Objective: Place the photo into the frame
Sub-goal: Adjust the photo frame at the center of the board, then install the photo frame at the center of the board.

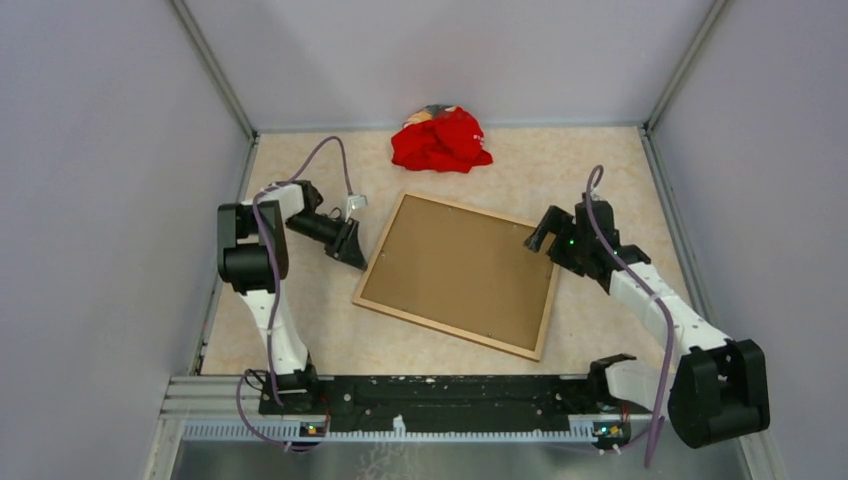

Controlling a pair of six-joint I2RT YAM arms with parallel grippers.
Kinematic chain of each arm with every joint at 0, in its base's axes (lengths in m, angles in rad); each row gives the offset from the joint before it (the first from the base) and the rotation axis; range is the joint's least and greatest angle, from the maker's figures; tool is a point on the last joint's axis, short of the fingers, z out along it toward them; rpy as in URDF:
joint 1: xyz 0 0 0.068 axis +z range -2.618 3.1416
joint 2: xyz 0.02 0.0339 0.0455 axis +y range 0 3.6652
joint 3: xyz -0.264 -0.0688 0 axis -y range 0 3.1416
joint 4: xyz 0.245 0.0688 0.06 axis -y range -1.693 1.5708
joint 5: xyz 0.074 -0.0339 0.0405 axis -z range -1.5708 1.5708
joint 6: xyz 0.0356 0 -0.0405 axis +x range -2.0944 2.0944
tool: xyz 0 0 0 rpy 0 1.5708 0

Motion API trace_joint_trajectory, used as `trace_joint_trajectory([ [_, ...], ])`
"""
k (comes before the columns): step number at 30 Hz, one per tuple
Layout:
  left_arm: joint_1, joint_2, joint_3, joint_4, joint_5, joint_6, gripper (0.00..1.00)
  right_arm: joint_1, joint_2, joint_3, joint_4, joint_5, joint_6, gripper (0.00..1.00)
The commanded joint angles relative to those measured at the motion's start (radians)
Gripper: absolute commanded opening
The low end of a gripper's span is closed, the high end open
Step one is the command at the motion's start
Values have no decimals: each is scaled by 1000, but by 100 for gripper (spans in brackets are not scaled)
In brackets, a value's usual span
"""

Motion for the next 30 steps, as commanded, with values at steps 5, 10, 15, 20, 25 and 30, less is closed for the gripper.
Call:
trace_joint_trajectory([
  [5, -11, 49, 85, -24, 134, -25, 41, 225, 73, 98, 191, -80, 72, 94],
  [10, -26, 85, 77, 37, 114, -90, 32, 364, 288, 212, 345, -152, 88, 92],
  [15, -27, 100, 63, 60, 103, -100, 23, 460, 524, 384, 437, -219, 87, 88],
  [20, -26, 109, 56, 76, 94, -108, 20, 512, 746, 546, 491, -293, 109, 85],
  [25, -26, 109, 50, 84, 92, -108, 19, 558, 904, 680, 498, -330, 120, 83],
  [30, -26, 107, 41, 89, 90, -105, 19, 573, 977, 738, 503, -341, 133, 82],
])
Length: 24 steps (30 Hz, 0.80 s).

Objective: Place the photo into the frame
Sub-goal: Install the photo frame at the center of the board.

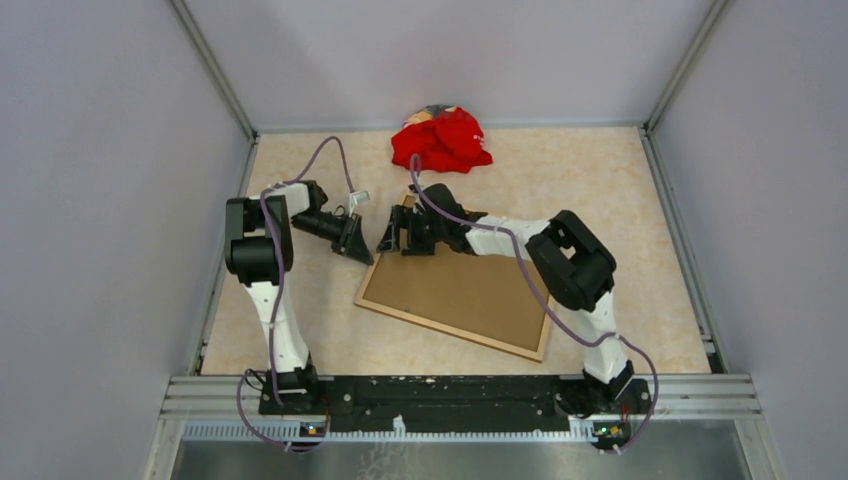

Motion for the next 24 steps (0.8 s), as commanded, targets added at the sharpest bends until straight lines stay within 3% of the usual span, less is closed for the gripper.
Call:
trace_joint_trajectory([
  [1, -11, 17, -22, 59, -5, 20, 19, 19, 41, 79, 53, -29, 14, 82],
  [24, -11, 13, -30, 59, 2, 25, 17, 46, 131, 113, 100, -68, 58, 79],
])
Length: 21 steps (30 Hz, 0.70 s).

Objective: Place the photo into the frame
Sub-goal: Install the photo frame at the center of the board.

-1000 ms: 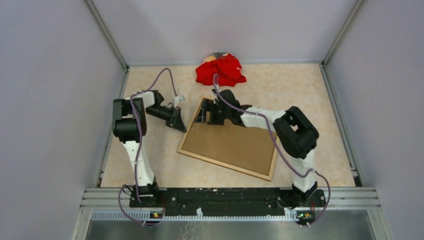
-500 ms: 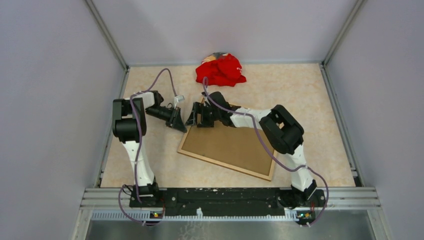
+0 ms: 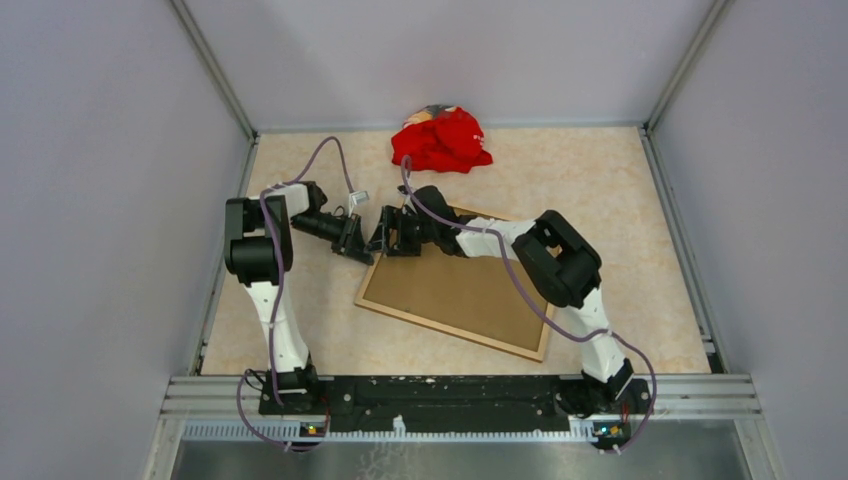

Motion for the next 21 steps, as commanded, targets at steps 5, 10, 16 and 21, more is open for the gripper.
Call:
trace_joint_trajectory([
  [5, -14, 11, -23, 51, -13, 31, 17, 16, 37, 41, -5, -8, -1, 78],
  [10, -15, 10, -26, 51, -12, 32, 16, 16, 42, 55, -23, -14, -16, 78],
  [16, -15, 6, -23, 50, -13, 30, 16, 12, 5, 62, -63, 18, -57, 79],
  [21, -6, -13, -4, 36, -22, 25, 20, 8, -146, 54, -174, 114, -231, 82],
])
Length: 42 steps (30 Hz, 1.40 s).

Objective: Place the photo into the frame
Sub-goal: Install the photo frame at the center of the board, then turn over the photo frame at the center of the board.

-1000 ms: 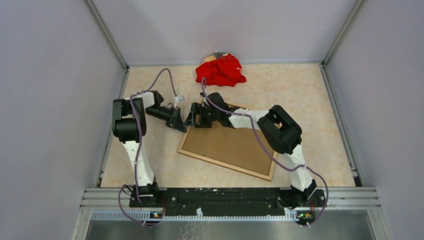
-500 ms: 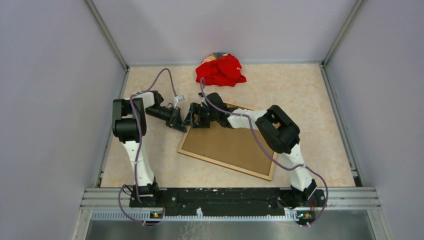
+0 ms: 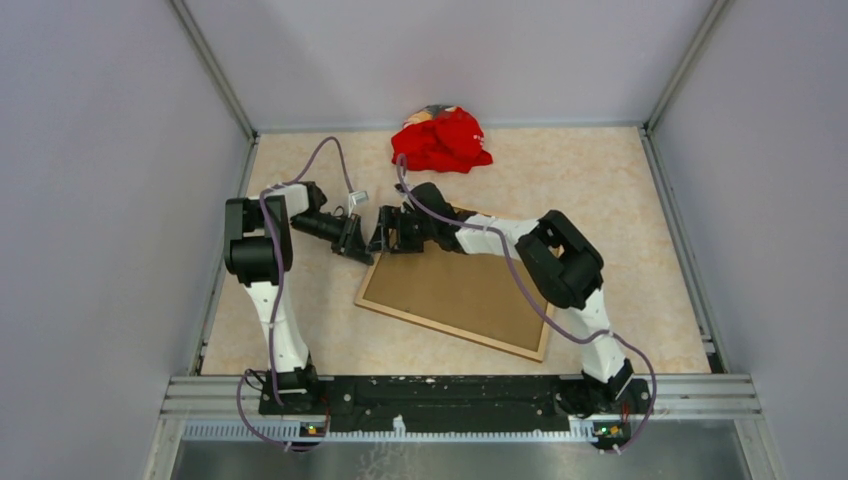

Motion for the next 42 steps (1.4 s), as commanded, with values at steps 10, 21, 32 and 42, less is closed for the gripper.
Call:
trace_joint_trajectory([
  [10, 28, -108, 31, -31, -55, 46, 57, 205, -563, -431, -371, 402, -588, 75],
  [21, 40, -324, -27, -154, -85, 181, 91, 417, -667, -603, -383, 642, -627, 62],
  [32, 44, -454, -105, -212, -91, 248, 99, 463, -583, -590, -402, 730, -676, 45],
  [42, 63, -592, -93, -257, -3, 377, 99, 466, -565, -578, -394, 723, -685, 20],
])
